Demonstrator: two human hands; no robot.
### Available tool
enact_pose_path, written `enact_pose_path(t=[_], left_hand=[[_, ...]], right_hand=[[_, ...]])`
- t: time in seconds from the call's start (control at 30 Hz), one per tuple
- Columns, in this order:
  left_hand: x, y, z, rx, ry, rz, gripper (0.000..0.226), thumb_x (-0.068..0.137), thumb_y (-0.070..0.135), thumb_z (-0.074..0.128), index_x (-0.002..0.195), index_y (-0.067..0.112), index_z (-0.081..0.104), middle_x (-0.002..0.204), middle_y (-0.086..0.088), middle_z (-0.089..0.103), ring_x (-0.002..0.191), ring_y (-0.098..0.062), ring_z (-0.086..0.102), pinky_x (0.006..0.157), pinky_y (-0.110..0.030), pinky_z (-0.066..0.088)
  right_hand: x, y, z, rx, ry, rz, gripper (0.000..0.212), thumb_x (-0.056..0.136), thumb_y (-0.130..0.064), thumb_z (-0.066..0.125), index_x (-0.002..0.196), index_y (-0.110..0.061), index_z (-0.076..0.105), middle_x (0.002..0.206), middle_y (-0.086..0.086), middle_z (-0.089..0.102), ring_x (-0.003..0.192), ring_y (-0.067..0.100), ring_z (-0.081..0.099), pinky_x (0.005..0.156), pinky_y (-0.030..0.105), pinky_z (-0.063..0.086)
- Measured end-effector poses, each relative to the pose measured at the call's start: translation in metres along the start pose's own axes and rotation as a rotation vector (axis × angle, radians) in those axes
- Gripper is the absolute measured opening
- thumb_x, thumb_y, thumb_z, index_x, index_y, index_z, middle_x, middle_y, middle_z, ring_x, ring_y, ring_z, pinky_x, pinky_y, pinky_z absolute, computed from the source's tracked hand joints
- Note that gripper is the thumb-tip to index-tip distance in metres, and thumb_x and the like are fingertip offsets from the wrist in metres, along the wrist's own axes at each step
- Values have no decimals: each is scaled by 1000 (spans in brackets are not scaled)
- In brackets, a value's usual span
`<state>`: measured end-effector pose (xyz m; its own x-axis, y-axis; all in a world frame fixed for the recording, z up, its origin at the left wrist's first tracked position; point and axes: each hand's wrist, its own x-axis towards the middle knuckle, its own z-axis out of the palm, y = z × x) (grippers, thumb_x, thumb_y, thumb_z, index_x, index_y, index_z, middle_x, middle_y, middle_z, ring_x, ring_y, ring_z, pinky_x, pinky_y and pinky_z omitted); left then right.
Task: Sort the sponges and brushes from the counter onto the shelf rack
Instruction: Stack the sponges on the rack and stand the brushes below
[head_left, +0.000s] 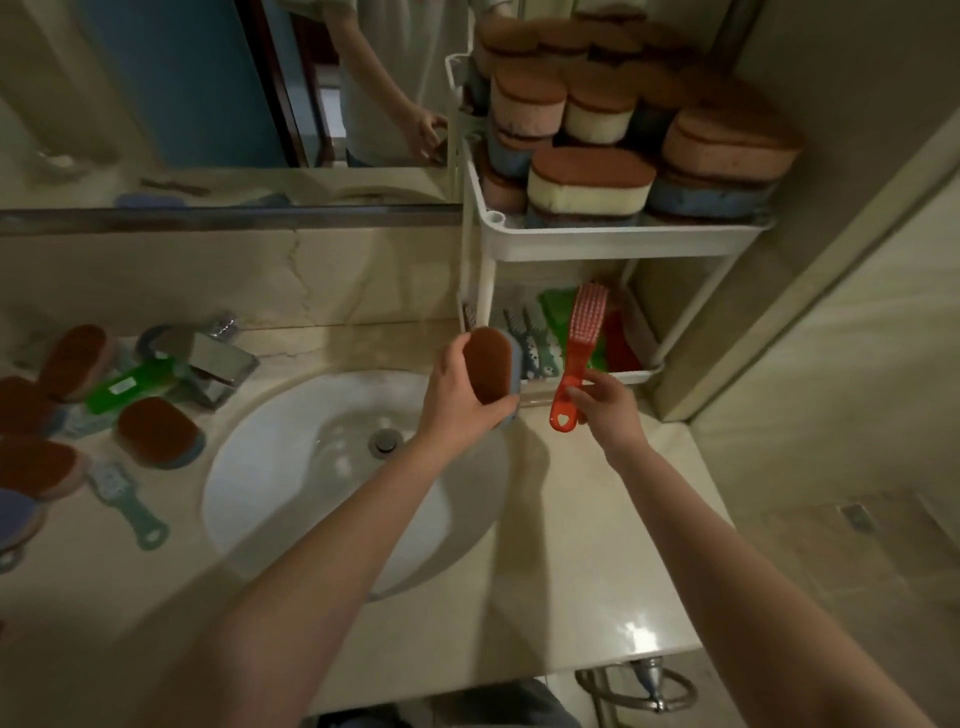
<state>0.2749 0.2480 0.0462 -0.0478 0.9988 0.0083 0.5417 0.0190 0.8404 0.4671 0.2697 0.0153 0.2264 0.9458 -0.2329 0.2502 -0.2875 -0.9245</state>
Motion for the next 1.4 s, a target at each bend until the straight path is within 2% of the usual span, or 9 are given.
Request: enact_pose_path(t=[0.13,0.2,0.4,0.63,0.77,0.93,1.1,1.23,1.4], left_hand=[[7,16,20,0,-30,3,91,71,34,77,142,22,21,142,-4,33,125,-23,41,96,-31,39],[13,25,29,19,-33,1,91,72,34,77,142,22,21,144,-5,31,125,-24,41,99,-34,39],[32,39,41,39,15,-30,90,73,32,76,143,21,21,145,-3,27,124,-23,41,96,-32,39],[38,37,49,62,42,-36,91,72,33,77,143,20,21,143,-3,26,124,-21,40,97,-30,38],[38,36,50,63,47,-46,91,73,32,77,143,21,21,144,-3,27,125,-21,40,99,-30,38],[38,33,51,42,29,-53,89,74,32,76,143,22,22,142,-5,31,124,-22,42,102,-33,40],[38,31,55,-18,-29,-64,89,73,34,76,143,24,21,141,-4,37,123,-23,45,102,-43,44],[38,33,54,-14,-66,-25,90,72,30,77,143,20,23,141,-5,38,125,-22,43,103,-41,41],[37,33,48,-7,-120,33,93,66,32,80,141,24,27,137,-3,43,122,-22,47,100,-44,45]], right_hand=[[45,-1,-21,-42,7,-8,19,85,-4,66,95,-10,51,97,13,60,71,18,59,55,24,46],[69,-1,-29,-52,22,-32,19,82,-2,68,84,-14,54,94,11,60,82,24,60,69,34,53],[129,-2,-44,-143,-47,56,27,88,-10,65,115,-7,63,113,13,64,103,30,63,95,44,51],[156,3,-39,-436,-67,44,27,93,-20,55,119,-12,59,127,12,58,113,32,56,97,34,45],[154,5,-39,-587,-13,18,25,96,-19,51,113,-9,65,118,12,64,108,28,59,76,23,38],[145,10,-37,-653,79,-26,27,88,-5,54,112,-7,67,113,13,67,105,29,62,80,27,47],[125,6,-43,-543,133,-123,30,86,-3,54,114,-6,66,112,14,68,106,31,61,83,29,46],[97,-2,-39,-245,140,-148,23,86,-14,63,108,-10,67,104,8,69,99,25,64,84,30,48],[57,-25,-35,196,-81,-144,16,91,-27,61,101,-15,66,84,0,65,73,15,58,69,33,48]])
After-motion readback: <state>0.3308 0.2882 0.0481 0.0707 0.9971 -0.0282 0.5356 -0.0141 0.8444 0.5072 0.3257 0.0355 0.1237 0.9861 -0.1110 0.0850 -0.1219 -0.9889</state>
